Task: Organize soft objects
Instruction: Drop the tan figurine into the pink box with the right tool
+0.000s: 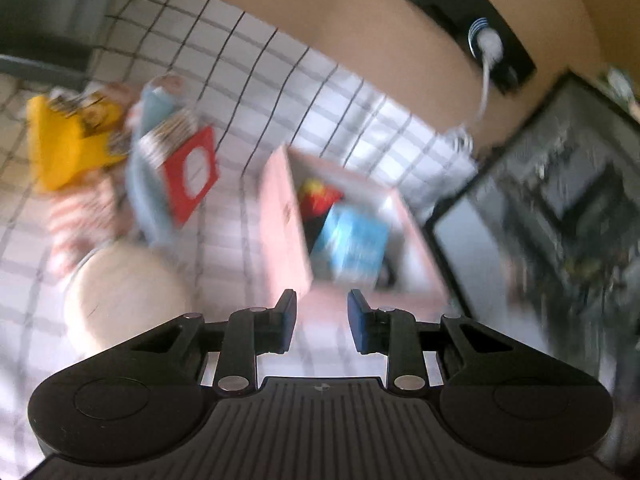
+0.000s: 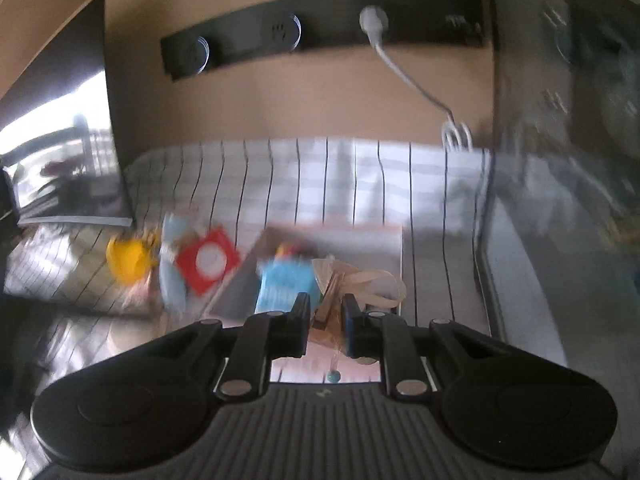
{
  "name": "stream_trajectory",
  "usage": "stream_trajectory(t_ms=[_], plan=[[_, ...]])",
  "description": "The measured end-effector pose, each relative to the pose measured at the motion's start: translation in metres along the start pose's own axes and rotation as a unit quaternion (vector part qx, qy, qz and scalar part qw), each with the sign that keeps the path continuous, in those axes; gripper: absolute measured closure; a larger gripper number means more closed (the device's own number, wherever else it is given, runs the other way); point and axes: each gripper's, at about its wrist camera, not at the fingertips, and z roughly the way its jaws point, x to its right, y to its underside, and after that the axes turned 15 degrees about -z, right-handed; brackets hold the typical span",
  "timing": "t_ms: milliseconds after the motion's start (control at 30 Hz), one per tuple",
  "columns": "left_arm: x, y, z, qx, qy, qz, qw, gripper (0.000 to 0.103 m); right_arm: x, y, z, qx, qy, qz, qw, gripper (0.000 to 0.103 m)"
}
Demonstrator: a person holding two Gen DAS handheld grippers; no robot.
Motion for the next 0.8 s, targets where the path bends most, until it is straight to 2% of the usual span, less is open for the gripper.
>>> stream_trajectory(t_ms=[100,133,167,267,333,367,433,533,600,700,800], plan=[[-0.010,0.023,-0.019,-0.014,-0.033,0.029,0.9989,0.072,0.004,-0.015,0.030,0.014,-0.008,0.006,1.000,0.085],[-0.014,0.029,-0.023,-0.014,-0.047,0.038,0.9981,0.072,0.005,-0.016,0.041,0.019,-0.013,0.006,1.000,0.079],[-0.018,0.036,-0.028,-0.012,-0.062,0.047,0.9969,0.072,0.004,-0.015,0.053,0.013,-0.011,0.002,1.000,0.071],[-0.033,0.047,-0.039,-0.009,-0.092,0.050,0.9944,0.072,-0.002,-0.007,0.075,-0.009,0.002,-0.004,1.000,0.056],[-0.047,0.050,-0.046,-0.006,-0.104,0.030,0.9941,0.072,-0.007,0.004,0.080,-0.022,-0.007,0.001,1.000,0.048],[-0.053,0.051,-0.050,-0.004,-0.111,0.022,0.9936,0.072,-0.008,0.010,0.082,-0.028,-0.015,0.005,0.999,0.048],[-0.064,0.052,-0.054,-0.001,-0.123,0.006,0.9924,0.072,-0.015,0.022,0.081,-0.040,-0.021,0.001,0.999,0.048],[-0.074,0.047,-0.058,0.007,-0.130,-0.012,0.9914,0.072,-0.029,0.035,0.071,-0.041,-0.007,-0.019,0.999,0.048],[-0.074,0.039,-0.059,0.015,-0.129,-0.016,0.9914,0.072,-0.038,0.042,0.058,-0.024,0.008,-0.030,0.999,0.047],[-0.072,0.021,-0.060,0.033,-0.123,-0.023,0.9916,0.072,-0.050,0.051,0.033,0.021,0.039,-0.027,0.999,0.036],[-0.069,-0.001,-0.057,0.046,-0.117,-0.032,0.9915,0.072,-0.061,0.053,0.020,0.018,0.029,-0.039,0.999,0.033]])
